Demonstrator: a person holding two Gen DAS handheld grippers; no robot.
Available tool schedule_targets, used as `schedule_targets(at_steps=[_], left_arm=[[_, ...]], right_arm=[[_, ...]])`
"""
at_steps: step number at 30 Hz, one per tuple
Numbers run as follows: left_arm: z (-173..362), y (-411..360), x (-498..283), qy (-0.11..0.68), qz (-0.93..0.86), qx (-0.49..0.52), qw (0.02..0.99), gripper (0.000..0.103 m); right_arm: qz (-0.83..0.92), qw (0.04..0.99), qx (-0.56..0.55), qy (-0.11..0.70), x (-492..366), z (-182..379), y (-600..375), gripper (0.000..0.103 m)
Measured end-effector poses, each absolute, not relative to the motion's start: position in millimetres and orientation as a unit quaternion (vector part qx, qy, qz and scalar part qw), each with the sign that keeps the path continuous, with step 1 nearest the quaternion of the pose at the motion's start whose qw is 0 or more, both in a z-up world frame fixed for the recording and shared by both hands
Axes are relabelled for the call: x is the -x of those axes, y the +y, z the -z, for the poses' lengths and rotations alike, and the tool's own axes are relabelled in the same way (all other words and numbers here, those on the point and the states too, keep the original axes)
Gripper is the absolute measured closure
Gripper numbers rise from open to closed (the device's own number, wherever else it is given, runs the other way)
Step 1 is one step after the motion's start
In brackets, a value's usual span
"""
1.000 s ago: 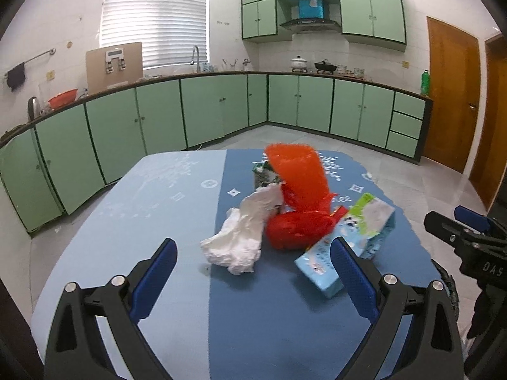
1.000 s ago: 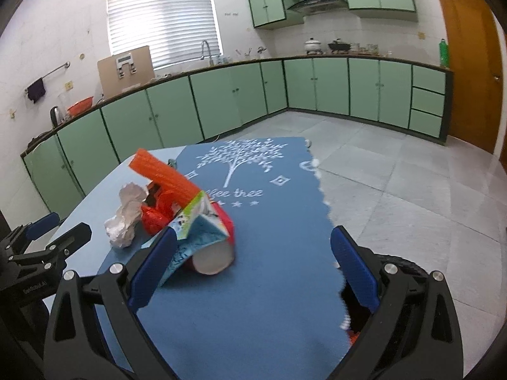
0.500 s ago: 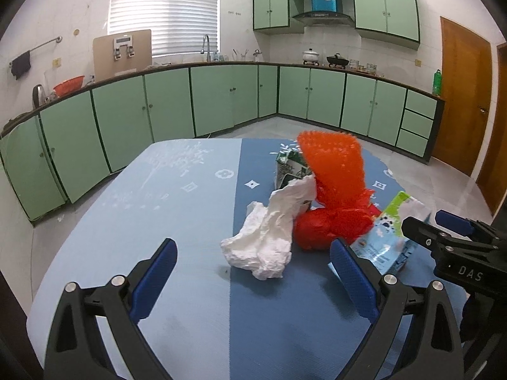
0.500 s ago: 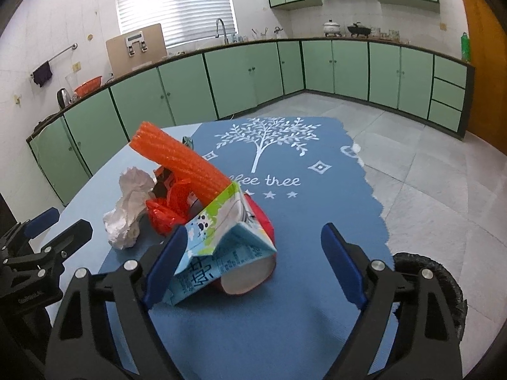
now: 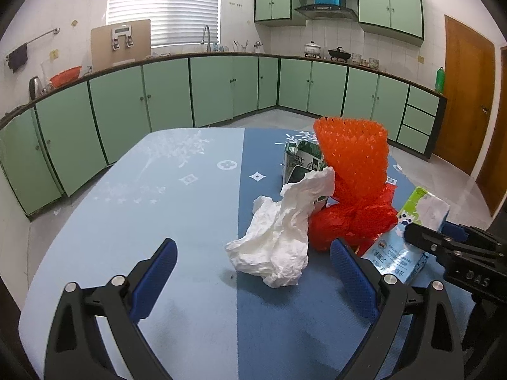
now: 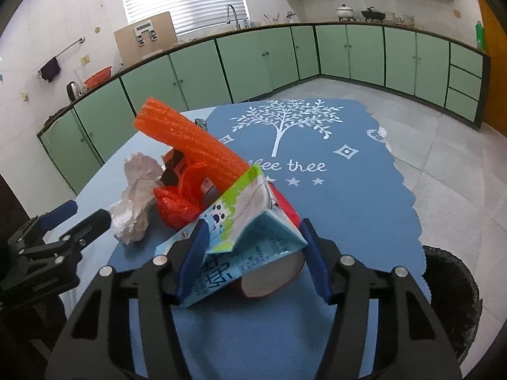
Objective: Collect trash
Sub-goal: 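Grasp the milk carton with the right tool while the left tool grasps the white tissue, then carry the carton and tissue over the bin and open both tools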
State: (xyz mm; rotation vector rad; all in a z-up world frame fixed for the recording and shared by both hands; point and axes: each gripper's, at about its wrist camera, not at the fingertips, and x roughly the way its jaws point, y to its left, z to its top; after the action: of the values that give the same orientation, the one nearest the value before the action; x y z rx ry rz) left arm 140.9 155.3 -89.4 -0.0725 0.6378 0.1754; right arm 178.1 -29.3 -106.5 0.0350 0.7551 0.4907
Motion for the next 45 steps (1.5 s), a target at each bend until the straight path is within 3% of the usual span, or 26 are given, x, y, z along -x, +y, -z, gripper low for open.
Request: schedule_targets(at_steps=[4,6,8,10,18,45], left_arm=[[96.4,155.5,-149.6,0.320,-0.079,0.045,0.943,0.009],[100.6,154.7,-155.5,0.327,-0.071,0.048,0.941,0.018],[105.2,152.7,-160.6,0.334,-0.061,0.051,0.939,0.024],[110.8,150.3,-166.1,0.342,-0.059,0.052,0.936,0.031],[119.2,154.9,-175.8,0.369,-0.066,0.074,0.924,0.083],[47.2,106.5,-105.3,0.325,-0.003,0.066,0.944,0.087]], right_arm=[[-0.240,0.899,-0.028,0.364,-175.1,103.2,-33.4,0.049],[-0.241,0.900,-0.026,0.362,-174.5,100.2,-35.5,0.050],[-0.247,0.900,-0.032,0.357,-173.1,96.9,-38.0,0.059],[-0.254,0.899,-0.037,0.356,-172.6,92.6,-40.6,0.061],[-0.267,0.902,-0.021,0.339,-162.7,82.7,-40.4,0.066],[-0.257,0.920,0.010,0.296,-120.3,42.6,-72.1,0.066]])
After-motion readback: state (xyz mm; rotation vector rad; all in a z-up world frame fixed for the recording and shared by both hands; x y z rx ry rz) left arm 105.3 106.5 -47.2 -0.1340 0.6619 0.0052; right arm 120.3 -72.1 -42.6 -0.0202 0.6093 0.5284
